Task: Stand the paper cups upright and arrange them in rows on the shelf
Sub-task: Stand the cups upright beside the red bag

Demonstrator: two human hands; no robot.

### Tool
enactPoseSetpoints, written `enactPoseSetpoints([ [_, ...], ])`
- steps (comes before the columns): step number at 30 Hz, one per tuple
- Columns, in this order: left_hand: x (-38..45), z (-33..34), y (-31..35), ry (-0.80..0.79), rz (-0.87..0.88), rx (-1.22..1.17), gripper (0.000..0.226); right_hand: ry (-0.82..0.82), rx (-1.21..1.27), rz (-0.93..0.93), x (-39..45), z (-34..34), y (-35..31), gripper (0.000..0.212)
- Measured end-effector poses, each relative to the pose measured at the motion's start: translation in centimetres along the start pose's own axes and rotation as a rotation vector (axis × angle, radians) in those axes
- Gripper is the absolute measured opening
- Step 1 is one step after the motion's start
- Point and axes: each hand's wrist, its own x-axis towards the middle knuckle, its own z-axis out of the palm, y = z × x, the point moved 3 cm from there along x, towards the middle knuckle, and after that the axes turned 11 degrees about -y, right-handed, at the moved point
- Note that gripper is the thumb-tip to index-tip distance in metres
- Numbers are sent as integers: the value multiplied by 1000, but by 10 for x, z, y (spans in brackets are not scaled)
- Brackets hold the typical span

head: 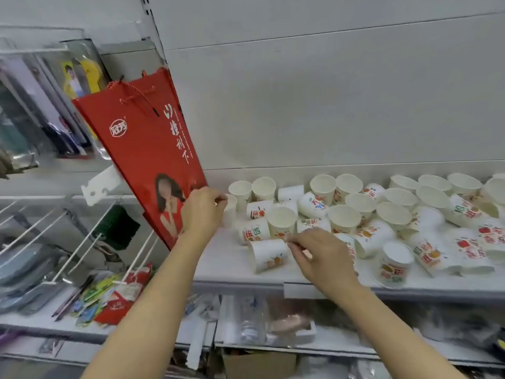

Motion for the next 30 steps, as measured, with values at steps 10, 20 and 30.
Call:
enactPoseSetpoints([
  [10, 51, 34, -5, -380, 53, 189, 16, -130, -14, 243, 120, 35, 50, 7],
  [20, 47, 12, -18, -299, 106, 48, 26, -369, -107, 196, 167, 87, 83, 20],
  [30, 97, 55, 20, -462, 251, 393, 20, -436, -130, 172, 191, 105, 84, 20],
])
